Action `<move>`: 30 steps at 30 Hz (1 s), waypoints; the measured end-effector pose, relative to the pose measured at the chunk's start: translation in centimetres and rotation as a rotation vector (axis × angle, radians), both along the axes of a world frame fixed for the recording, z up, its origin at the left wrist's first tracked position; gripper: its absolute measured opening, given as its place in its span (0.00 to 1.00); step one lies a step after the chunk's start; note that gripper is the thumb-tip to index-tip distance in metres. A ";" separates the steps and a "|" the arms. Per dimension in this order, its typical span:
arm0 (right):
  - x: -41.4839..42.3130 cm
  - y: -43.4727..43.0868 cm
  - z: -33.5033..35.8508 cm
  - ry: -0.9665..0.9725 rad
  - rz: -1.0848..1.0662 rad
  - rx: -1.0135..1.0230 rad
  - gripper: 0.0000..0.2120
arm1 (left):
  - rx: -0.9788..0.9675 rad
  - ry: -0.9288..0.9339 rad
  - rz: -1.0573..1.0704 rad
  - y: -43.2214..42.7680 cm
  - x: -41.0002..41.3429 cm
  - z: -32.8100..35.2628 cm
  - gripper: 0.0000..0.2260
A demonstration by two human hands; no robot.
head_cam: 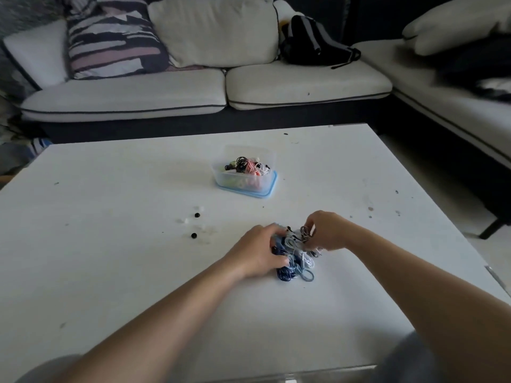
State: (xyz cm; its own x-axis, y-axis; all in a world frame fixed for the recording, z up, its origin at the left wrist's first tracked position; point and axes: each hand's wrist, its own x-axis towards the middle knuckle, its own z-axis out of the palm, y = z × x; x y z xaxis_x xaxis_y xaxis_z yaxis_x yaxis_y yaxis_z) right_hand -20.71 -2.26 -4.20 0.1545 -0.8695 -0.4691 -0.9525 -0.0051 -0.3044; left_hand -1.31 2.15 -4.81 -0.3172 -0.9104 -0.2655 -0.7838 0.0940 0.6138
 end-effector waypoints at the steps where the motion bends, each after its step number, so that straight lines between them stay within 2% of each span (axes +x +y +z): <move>1: -0.1 -0.3 0.1 0.001 0.001 -0.027 0.14 | 0.011 0.007 0.015 0.0 0.1 -0.1 0.24; 4: -0.6 -1.3 1.1 -0.196 -0.138 -0.077 0.08 | 0.068 0.050 0.059 -0.2 0.5 -0.1 0.23; 7: -0.7 -1.2 2.6 -0.612 -0.350 0.006 0.05 | 0.071 0.106 0.136 -0.4 0.9 0.3 0.19; 10: -0.2 -0.5 3.5 -0.982 -0.419 0.176 0.08 | 0.022 0.246 0.264 -0.7 1.1 1.7 0.15; 14: 2.1 0.5 5.2 -1.226 -0.444 0.245 0.08 | 0.071 0.458 0.331 -0.6 1.5 3.7 0.23; 15: 2.7 0.8 5.6 -1.247 -0.442 0.255 0.08 | 0.126 0.545 0.338 -0.5 1.7 4.2 0.24; 18: 4.4 1.5 6.4 -1.258 -0.430 0.295 0.07 | 0.328 0.909 0.414 0.2 2.0 5.5 0.17; 21: 6.0 2.0 6.7 -1.265 -0.470 0.328 0.06 | 0.349 1.080 0.546 0.7 2.9 5.5 0.14; 23: 6.9 2.2 6.4 -1.298 -0.522 0.365 0.04 | 0.291 1.053 0.572 0.9 3.7 5.1 0.11; 25: 7.6 2.4 5.6 -1.319 -0.507 0.394 0.04 | 0.204 0.938 0.537 1.2 4.5 4.6 0.08; 30: 8.5 2.3 3.4 -1.200 -0.443 0.278 0.02 | 0.129 0.776 0.454 1.1 5.6 3.8 0.08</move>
